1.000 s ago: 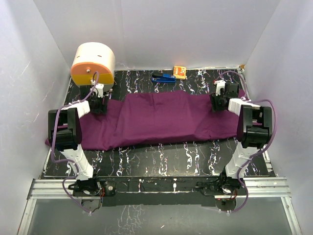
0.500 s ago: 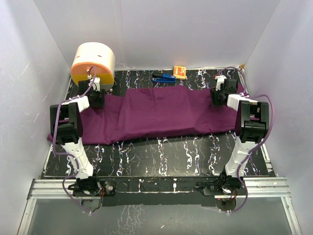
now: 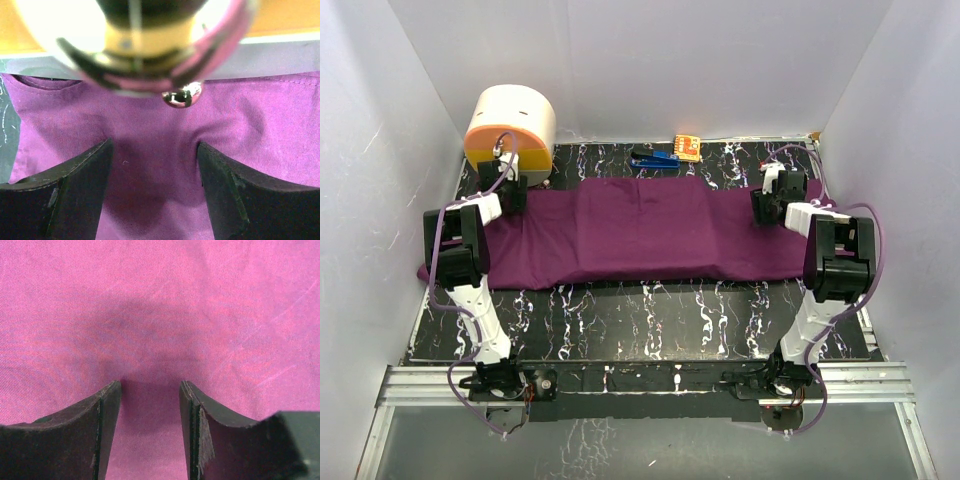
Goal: Open and lay out the surgical kit
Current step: Open the surgical kit at the center of the board.
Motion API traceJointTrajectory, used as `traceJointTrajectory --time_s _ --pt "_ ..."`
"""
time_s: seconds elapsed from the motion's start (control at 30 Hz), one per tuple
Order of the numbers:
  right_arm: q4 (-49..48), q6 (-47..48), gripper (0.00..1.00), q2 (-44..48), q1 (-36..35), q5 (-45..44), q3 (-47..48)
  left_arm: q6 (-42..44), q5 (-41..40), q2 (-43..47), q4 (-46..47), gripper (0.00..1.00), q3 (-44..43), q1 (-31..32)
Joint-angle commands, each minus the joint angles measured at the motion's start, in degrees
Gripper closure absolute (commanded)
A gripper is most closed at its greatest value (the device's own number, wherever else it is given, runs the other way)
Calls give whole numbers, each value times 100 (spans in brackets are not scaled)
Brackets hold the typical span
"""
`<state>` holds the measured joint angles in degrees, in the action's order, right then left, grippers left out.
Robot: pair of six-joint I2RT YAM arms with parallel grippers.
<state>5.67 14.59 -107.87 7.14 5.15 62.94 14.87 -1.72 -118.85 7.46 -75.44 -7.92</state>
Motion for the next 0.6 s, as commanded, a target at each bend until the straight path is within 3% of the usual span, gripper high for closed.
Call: traceJointTrajectory --time_s 0.0,0.37,0.57 --pt "1202 167 52 -82 33 -536 -440 334 -676 -494 -660 34 172 -196" --pt "1291 360 50 -458 60 -690 323 176 -338 -108 -997 34 253 -227" --pt "1767 342 47 -155 50 12 992 -178 272 646 -1473 32 159 -227"
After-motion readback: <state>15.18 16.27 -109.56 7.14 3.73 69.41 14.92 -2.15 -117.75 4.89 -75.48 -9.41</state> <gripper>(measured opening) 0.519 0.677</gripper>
